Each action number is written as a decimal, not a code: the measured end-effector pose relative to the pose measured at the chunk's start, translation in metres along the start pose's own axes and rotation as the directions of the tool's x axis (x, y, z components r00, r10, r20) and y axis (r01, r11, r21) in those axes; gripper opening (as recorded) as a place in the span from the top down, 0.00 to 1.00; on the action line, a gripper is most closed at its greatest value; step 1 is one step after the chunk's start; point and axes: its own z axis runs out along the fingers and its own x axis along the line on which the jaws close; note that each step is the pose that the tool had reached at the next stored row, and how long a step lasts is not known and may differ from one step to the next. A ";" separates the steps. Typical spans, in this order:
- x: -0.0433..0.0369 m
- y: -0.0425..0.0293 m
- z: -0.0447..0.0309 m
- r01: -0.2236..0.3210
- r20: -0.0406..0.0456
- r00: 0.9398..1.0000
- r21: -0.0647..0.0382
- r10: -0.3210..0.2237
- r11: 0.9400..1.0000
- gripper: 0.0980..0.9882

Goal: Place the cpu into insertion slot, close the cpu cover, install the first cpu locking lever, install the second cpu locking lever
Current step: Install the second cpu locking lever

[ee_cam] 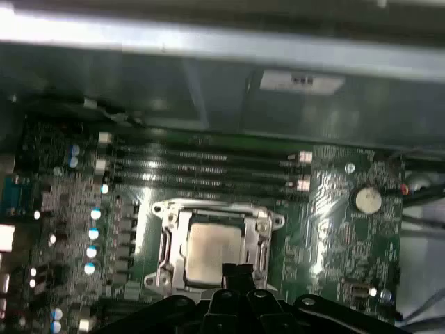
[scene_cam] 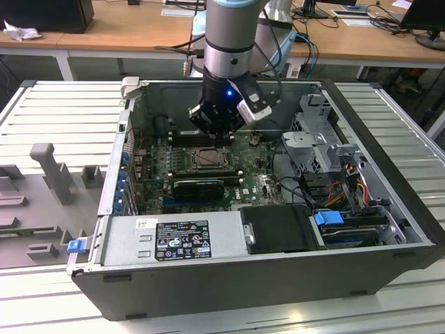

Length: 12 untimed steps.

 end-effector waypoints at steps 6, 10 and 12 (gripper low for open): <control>0.0036 -0.0169 0.0066 -0.001 -0.003 1.000 -0.001 0.001 1.000 0.99; 0.0117 -0.0295 0.0085 -0.003 -0.003 1.000 -0.006 0.003 1.000 0.99; 0.0228 -0.0307 0.0091 -0.003 -0.002 1.000 -0.012 0.003 1.000 0.99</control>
